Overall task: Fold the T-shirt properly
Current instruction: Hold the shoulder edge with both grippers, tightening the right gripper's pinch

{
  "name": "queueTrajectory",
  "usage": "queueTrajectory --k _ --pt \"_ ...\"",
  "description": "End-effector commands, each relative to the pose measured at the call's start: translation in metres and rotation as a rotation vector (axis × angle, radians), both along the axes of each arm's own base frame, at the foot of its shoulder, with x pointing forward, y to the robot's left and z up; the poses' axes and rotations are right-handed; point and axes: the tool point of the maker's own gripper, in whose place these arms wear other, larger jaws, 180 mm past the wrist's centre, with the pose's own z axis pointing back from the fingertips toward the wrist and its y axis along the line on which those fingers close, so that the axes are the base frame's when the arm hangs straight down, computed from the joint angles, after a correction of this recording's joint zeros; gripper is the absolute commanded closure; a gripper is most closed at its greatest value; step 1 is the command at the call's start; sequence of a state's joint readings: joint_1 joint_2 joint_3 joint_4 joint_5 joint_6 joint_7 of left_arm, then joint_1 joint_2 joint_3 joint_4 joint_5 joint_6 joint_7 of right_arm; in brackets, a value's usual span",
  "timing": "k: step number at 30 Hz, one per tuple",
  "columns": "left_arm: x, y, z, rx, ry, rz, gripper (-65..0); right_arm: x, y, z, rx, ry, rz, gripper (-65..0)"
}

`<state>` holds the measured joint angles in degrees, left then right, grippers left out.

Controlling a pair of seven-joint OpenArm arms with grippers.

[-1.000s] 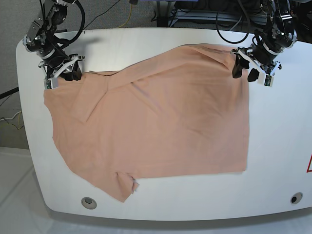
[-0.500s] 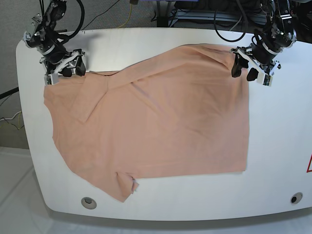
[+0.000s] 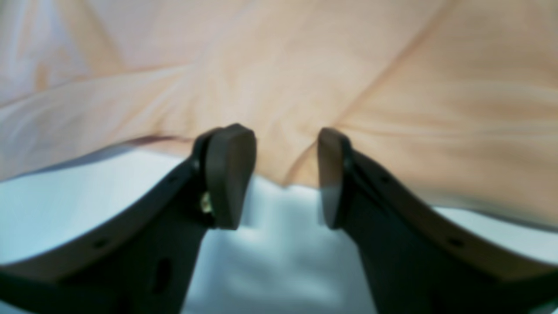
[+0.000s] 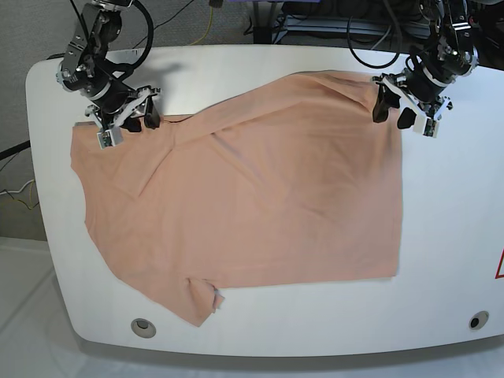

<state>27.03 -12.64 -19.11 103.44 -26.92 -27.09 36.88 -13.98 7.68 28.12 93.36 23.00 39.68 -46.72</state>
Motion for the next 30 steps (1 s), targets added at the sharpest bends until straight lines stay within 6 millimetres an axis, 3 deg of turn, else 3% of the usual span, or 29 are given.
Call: queueTrajectory --k 1,10,14,22,24,30 --pt "0.004 0.0 0.008 0.001 -0.03 -0.01 -33.1 0.008 -0.005 0.009 -0.005 -0.038 -0.002 -24.3" --pt "0.001 0.002 0.006 0.004 -0.019 -0.008 -33.3 -0.017 -0.011 0.007 0.004 -0.02 -0.048 -23.7" --pt "0.003 0.002 0.008 0.002 -0.028 -0.006 -34.0 -0.026 -0.007 0.0 0.033 0.006 -0.099 -19.3" --pt "0.004 0.002 0.009 0.001 -0.032 -0.006 -34.5 -0.019 0.002 0.003 0.075 -0.019 -0.101 -13.9" --pt "0.003 0.001 0.008 -0.003 -0.027 -0.006 -33.4 -0.016 0.004 0.004 0.084 -0.028 -0.098 -7.3" --pt "0.002 0.002 0.008 -0.003 -0.025 -0.005 -33.0 -0.01 0.005 0.009 0.095 -0.053 -0.089 0.0"
